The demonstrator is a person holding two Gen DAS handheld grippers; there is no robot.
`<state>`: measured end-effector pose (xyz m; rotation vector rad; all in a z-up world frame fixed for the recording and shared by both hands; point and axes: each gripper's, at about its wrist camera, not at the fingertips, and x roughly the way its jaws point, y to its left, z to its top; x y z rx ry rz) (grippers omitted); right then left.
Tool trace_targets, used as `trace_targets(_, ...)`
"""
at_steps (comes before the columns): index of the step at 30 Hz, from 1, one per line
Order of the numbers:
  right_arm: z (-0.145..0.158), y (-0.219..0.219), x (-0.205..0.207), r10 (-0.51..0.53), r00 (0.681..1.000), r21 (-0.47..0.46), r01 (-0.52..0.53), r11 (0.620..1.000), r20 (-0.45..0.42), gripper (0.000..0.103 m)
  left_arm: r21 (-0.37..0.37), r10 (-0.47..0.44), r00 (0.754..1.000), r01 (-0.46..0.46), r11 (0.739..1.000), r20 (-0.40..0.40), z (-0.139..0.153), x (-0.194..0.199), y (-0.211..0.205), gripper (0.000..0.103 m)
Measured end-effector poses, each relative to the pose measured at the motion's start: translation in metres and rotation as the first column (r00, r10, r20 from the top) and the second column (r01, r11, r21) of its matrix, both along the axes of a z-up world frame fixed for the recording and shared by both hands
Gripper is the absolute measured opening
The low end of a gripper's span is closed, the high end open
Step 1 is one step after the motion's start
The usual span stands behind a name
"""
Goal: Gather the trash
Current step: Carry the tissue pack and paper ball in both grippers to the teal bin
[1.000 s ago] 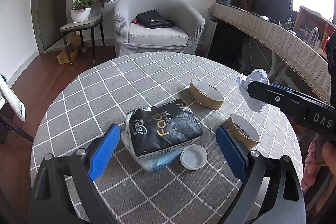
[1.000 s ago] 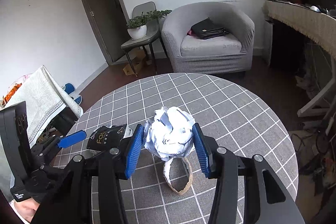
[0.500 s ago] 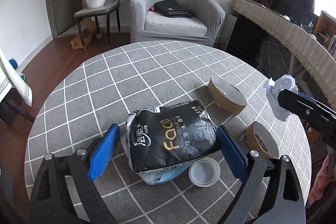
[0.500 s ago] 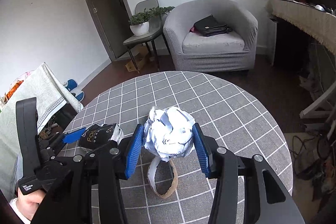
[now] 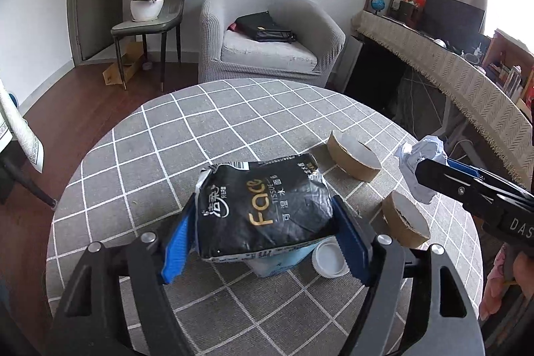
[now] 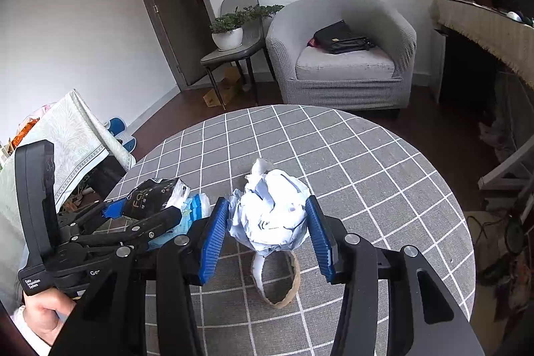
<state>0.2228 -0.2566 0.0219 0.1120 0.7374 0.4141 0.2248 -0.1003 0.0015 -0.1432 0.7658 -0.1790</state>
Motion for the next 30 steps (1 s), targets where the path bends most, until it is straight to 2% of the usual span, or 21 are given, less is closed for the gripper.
trace_targets(16,-0.003,0.056,-0.038,0.01,1.0,0.009,-0.01,1.0,-0.011,0.048,-0.045,-0.038,0.998,0.04,0.998,0.043,0.009,-0.051,0.069,0.078)
trace_targets(30,-0.003,0.111,-0.074,0.034,0.999,0.016,-0.033,0.999,-0.017,0.048,-0.003,-0.05,0.998,0.051,0.999,0.023,0.006,-0.099,0.131,0.078)
